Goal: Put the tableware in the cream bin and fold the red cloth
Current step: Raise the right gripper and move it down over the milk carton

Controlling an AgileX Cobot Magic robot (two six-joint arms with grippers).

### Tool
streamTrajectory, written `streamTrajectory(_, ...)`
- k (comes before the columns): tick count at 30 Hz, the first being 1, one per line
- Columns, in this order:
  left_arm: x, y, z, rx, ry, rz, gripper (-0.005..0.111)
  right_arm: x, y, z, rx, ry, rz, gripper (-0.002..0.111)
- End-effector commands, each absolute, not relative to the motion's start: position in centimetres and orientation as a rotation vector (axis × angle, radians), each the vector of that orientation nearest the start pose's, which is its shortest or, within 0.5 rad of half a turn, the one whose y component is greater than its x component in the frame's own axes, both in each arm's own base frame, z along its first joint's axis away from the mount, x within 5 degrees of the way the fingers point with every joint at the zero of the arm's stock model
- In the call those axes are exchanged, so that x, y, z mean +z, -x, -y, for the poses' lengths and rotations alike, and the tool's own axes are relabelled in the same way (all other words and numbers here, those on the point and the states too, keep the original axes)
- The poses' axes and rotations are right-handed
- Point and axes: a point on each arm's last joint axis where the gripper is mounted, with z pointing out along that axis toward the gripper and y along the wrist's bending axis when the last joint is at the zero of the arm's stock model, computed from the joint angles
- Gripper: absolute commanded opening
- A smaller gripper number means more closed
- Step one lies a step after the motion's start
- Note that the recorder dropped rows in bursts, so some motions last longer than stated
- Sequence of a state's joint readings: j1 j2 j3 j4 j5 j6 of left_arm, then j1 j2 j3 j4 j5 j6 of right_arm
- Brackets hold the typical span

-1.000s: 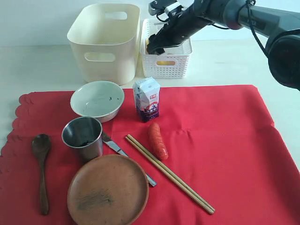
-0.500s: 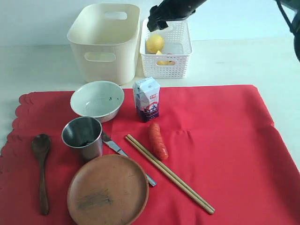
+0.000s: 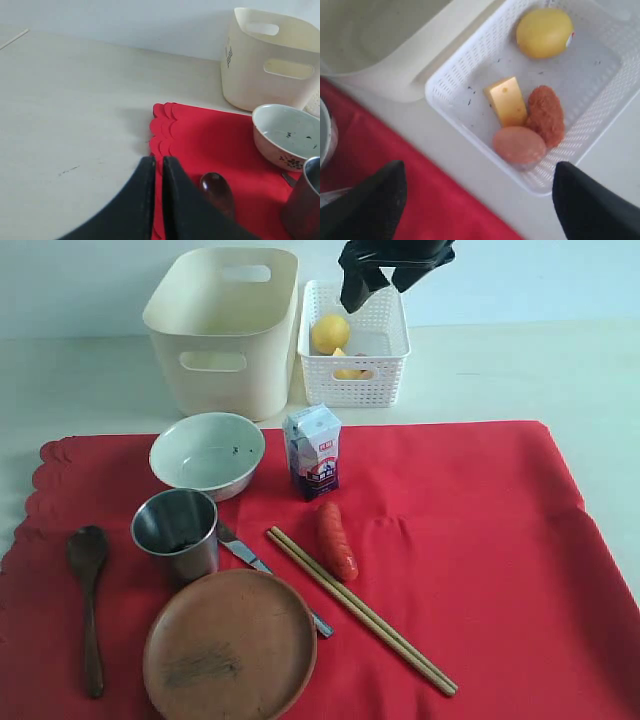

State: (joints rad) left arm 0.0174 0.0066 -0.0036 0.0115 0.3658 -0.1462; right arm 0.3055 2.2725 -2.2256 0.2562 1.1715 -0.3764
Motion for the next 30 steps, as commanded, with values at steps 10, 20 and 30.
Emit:
streamTrajectory(10, 18.1, -5.3, -0.1, -0.076, 0.145, -1.840, 0.008, 29.1, -45.0, -16.5, 0.322, 0.684, -2.628, 0.076)
streamTrajectory(20, 18.1, -5.3, -0.1, -0.076, 0.145, -1.840, 0.008, 28.6, -42.2, -16.9, 0.340, 0.689, -2.713, 0.076)
streamTrajectory(30, 18.1, -5.3, -0.1, -0.076, 0.145, -1.840, 0.008, 28.2, -37.3, -19.3, 0.358, 0.807, -2.776, 0.070)
